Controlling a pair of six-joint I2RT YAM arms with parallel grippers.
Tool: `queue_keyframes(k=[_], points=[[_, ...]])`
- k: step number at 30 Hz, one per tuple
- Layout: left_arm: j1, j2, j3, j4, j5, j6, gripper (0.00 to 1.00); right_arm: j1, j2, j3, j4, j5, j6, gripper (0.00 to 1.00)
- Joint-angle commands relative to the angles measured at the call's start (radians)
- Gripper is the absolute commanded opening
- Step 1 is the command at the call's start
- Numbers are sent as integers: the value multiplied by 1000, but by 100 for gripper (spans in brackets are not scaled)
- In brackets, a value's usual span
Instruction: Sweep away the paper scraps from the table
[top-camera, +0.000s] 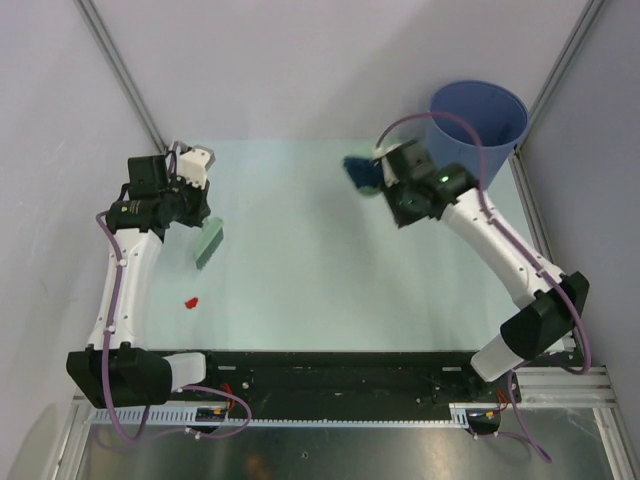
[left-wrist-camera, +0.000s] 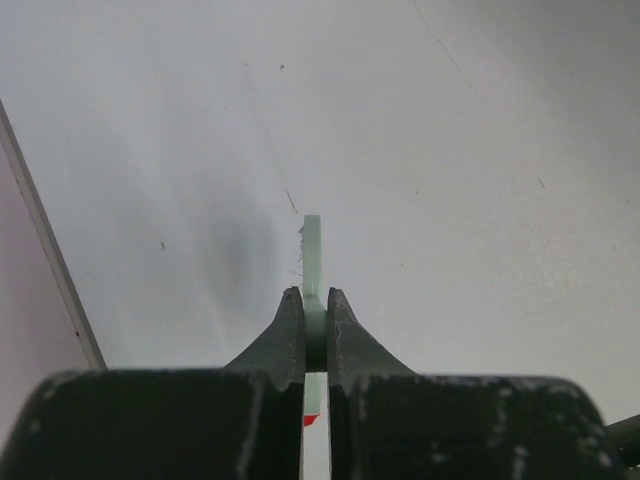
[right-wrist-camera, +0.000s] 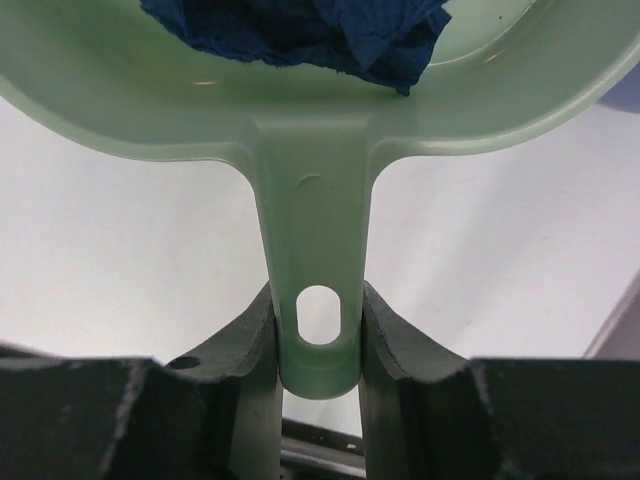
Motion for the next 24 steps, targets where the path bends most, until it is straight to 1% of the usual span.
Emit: queue_keyframes(k=[1,2,3,5,6,7,9,11,12,13,14,15,16,17,18,19,20,22,23,24], points=[[3,-11,-3,32,39,6,0,-179,-53,178,-3,55,-25,0],[5,-11,-5,32,38,7,0,-217,-48,201,6,56,-34,0],[5,-12,-5,32,38,11,0,-297,-42,224,23,58,-54,0],[5,-11,-6,34,35,15,0,-375,-7,309,37,56,-71,0],[5,-11,-9,34,33,15,0,-441,7,342,48,63,-83,0],[5,-12,-9,35,35,17,0,-477,45,405,51,78,-91,0],[5,-14,-12,34,36,18,0,-518,87,471,60,110,-114,0],[5,-16,-17,35,39,23,0,-540,139,543,80,217,-209,0],[3,-17,-17,35,38,21,0,-538,151,545,148,341,-253,0],[5,-19,-18,35,41,23,0,-537,155,529,204,398,-392,0],[3,-17,-20,35,42,26,0,-537,155,474,265,447,-469,0],[5,-17,-22,35,44,26,0,-537,153,432,399,537,-570,0],[5,-17,-23,35,47,27,0,-537,152,391,477,584,-751,0],[5,-17,-25,35,50,26,0,-535,155,320,613,628,-860,0],[3,-19,-25,35,55,24,0,-534,158,289,690,721,-949,0],[5,-19,-26,37,62,24,0,-538,161,260,770,759,-1035,0],[5,-20,-26,35,65,23,0,-543,153,179,960,785,-1230,0],[5,-20,-26,37,70,24,0,-548,132,72,1219,796,-1443,0],[5,-20,-28,37,72,26,0,-548,124,33,1388,784,-1591,0],[3,-17,-26,37,72,26,0,-546,115,-17,1446,752,-1654,0]])
